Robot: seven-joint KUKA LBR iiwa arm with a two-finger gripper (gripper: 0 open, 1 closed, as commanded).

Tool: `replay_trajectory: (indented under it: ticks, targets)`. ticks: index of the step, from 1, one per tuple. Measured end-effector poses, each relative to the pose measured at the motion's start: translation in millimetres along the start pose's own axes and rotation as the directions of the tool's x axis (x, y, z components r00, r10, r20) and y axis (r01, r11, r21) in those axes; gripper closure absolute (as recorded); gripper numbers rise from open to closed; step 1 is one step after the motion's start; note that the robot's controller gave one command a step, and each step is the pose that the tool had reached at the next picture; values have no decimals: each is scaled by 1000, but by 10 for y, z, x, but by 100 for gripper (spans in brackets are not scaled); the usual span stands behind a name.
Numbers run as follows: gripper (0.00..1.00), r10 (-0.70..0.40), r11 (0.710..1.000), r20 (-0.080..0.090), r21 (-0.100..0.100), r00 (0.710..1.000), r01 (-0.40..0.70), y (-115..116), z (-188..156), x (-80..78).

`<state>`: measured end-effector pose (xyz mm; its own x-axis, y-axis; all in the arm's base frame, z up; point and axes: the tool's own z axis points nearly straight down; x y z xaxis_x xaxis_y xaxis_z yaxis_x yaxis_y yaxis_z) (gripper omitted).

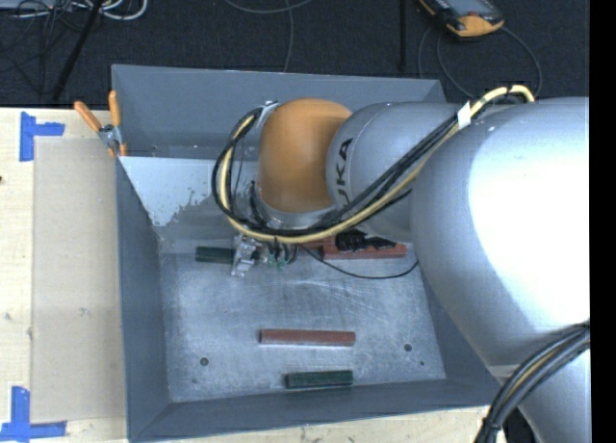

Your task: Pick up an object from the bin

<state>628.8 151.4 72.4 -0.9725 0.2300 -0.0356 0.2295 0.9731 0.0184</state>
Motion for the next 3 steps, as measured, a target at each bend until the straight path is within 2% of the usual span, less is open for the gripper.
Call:
replay_trajectory:
  ticks: [1,2,3]
  targets:
    - [100,68,998,-3,3,998,-68,6,-13,15]
    - [100,92,996,-33,22,995,-91,280,-738,147]
    - [100,92,996,-33,22,995,-91,280,-738,147]
